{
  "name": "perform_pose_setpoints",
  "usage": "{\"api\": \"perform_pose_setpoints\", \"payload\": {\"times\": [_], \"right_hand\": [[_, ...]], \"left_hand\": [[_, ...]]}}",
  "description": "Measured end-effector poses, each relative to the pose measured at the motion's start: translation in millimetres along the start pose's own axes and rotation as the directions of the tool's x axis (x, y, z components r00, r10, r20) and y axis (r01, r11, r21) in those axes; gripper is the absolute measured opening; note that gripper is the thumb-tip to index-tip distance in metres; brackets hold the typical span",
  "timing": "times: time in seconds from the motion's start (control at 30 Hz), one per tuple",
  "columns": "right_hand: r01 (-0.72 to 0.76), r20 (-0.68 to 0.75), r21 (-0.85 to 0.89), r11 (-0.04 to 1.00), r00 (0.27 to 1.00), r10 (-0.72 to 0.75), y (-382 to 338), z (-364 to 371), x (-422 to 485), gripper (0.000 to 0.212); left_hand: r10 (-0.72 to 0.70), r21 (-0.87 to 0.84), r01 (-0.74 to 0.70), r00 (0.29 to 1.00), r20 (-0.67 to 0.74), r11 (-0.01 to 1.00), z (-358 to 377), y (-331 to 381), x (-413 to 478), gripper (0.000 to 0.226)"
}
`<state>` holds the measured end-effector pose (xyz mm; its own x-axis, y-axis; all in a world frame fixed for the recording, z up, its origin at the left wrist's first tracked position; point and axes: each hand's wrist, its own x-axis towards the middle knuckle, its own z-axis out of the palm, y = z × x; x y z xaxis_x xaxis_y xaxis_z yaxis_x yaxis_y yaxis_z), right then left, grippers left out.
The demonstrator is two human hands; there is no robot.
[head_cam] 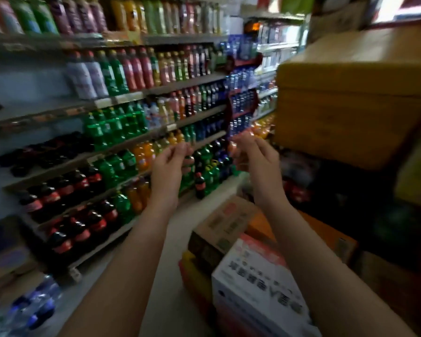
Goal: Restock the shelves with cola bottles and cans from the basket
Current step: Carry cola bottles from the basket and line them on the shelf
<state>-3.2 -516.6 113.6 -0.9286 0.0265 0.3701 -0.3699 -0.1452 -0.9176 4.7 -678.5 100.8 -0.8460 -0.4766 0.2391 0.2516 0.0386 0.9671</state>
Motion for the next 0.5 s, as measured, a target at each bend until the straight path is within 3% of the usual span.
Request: {"api": "perform_pose_setpoints", "payload": {"times": [0.23,0.4,0.5], "right_hand": [[0.068,-0.284,-0.093,0.993,0.954,-0.092,-75.7,-167.6,-70.3,0.039],[0.059,-0.489,-0.167,0.984,0.862,-0.135,-115.3,-289.8,-106.8,0.041],[0.031,-0.536,-0.215,0.976,0.832,-0.145,-130.6,-364.8,-120.0,0.039]], "left_hand": [[0.063,-0.106,-0.028,0.935,0.35,0.994,148.3,31.2,-109.9,0.027],[0.102,-0.17,0.007,0.776,0.623,0.985,255.8,51.8,-192.0,0.027],[0.077,-0.153,0.06,0.657,0.75,0.986,317.7,57.8,-232.0,0.025]]}}
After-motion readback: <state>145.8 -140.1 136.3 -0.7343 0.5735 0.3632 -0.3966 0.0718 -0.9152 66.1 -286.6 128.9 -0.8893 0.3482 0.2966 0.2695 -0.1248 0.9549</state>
